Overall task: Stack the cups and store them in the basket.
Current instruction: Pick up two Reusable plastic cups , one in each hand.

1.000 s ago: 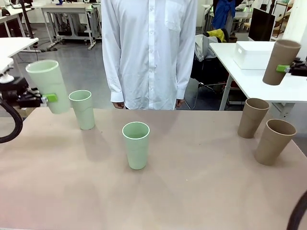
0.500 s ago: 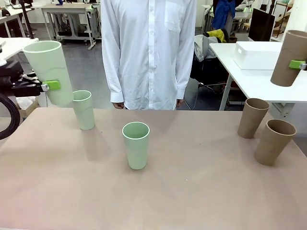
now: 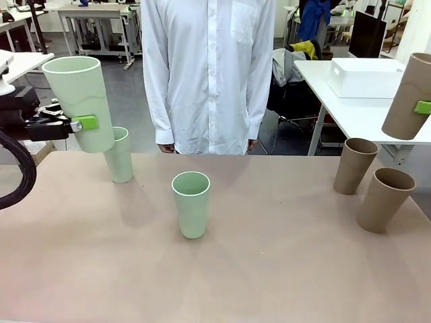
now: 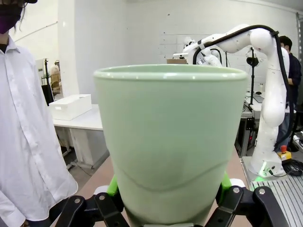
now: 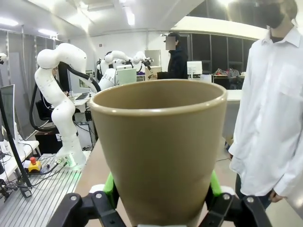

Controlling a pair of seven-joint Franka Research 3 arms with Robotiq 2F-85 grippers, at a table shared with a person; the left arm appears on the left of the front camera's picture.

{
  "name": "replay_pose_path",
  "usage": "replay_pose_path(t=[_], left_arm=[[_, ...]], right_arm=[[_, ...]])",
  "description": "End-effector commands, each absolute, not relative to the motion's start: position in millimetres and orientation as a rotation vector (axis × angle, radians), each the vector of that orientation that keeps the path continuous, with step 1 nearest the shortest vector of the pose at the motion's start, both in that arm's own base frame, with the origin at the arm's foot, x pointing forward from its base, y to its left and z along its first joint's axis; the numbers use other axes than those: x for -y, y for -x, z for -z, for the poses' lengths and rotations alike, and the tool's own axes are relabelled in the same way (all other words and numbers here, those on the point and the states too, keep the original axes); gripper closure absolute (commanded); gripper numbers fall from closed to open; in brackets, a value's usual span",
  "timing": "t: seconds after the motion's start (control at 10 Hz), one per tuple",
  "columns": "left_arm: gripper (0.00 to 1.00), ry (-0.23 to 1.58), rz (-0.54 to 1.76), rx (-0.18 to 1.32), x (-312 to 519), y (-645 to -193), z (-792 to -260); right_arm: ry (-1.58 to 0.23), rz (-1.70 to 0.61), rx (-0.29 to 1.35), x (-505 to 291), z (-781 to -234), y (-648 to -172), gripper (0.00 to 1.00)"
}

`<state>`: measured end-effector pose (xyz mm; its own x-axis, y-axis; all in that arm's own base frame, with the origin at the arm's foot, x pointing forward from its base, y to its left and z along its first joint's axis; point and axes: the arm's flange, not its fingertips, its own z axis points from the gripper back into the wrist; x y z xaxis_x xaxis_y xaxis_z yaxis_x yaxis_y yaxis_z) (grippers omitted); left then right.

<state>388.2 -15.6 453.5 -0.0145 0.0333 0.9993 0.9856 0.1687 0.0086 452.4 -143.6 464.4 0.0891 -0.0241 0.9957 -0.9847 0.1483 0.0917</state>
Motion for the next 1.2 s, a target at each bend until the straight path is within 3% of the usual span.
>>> replay_pose_path(t=[0.0, 0.2, 0.5, 1.1], left_arm=[[0.15, 1.103, 1.096, 1.314, 14.1, -392.5, -455.6], [0.15, 1.103, 1.075, 1.316, 15.3, -390.0, -452.9], [0.15, 1.142, 1.165, 1.275, 52.2, -366.5, -420.9], [0.15, 1.130, 1.185, 1.303, 49.3, -309.8, -371.1]], right_arm=[[-1.143, -1.004, 1.219, 145.3, -472.1, -462.5, 0.15], [-1.142, -1.025, 1.220, 145.7, -464.6, -456.4, 0.15], [-1.151, -1.148, 1.210, 48.5, -460.5, -407.8, 0.15], [-1.128, -1.162, 1.136, -9.5, -394.6, -320.8, 0.15]])
